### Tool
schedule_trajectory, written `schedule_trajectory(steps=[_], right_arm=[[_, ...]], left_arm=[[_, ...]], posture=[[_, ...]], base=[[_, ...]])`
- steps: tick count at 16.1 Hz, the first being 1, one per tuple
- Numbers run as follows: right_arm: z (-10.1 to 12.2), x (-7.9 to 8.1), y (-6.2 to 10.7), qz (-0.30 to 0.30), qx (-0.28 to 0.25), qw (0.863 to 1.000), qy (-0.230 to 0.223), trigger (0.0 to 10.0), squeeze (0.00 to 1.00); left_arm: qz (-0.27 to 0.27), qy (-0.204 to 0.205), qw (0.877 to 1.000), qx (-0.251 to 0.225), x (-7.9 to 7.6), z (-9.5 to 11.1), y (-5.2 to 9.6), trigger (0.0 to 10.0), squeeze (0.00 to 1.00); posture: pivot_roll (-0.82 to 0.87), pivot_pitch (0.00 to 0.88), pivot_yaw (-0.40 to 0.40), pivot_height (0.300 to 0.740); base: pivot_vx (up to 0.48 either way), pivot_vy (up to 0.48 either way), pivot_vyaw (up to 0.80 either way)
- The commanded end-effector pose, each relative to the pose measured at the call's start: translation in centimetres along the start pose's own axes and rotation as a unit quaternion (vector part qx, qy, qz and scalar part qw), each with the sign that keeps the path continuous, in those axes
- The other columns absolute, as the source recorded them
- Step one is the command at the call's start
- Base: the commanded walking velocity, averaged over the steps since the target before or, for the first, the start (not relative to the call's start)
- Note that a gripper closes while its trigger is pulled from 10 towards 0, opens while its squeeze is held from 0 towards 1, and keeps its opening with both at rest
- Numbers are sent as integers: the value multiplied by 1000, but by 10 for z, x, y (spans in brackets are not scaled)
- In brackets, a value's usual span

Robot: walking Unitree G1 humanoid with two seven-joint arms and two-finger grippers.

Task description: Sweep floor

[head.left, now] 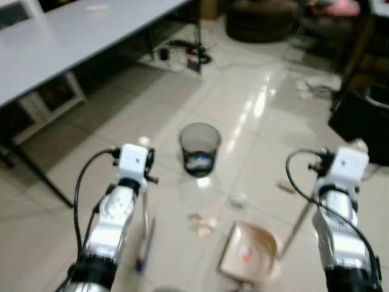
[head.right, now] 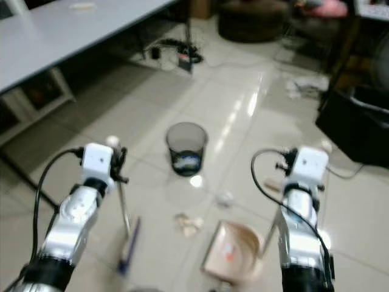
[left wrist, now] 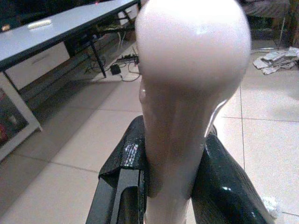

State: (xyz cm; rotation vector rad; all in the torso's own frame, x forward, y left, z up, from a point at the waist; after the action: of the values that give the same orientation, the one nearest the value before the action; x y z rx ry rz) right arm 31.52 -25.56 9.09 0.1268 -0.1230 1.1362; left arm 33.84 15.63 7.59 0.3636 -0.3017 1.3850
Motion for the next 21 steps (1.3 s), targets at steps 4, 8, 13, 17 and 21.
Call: schedule_trajectory(steps=[4,8,13,17,21], right_arm=[[12,6,-2,8,-24,1000,-8,10000,0],[11,7,-2,11,-23,1000,-8,10000,0],[10,8,-2,14,-22,1000,-6,10000,0],[10,9,-3,16,-21,1000,-3,10000,0],[8,10,-5,18,-17,1000,-2,10000,0]], left_arm=[[7,-22,999,-27,9,11,-3,10000,0],[5,-23,999,-27,6,12,-4,10000,0],[9,-8,1000,-24,5,10,-3,10000,0],[16,-2,1000,-25,5,11,-3,10000,0],[22,16,999,-28,7,11,-3,10000,0]], posture=[[-29,0,52,740],[-30,0,53,740],[-31,0,48,740],[-31,0,44,740],[-22,0,30,740]], base=[[0,348,0],[0,-480,0],[0,-96,0],[0,0,0],[68,0,-241]])
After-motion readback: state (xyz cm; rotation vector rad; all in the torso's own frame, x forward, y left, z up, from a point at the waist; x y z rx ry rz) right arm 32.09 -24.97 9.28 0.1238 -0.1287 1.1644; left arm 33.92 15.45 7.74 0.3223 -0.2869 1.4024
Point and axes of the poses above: a point about 5 cm out from each wrist's last joint towards the gripper, its own y axis pointing back from the gripper into the wrist, its own z axis along the axis of the wrist's last joint, x = y × z, the point moved 4 cm from there along -y, pointing out of the wrist towards the gripper, and after that the axes turned 14 degrees about -y, right-handed, at the moved point
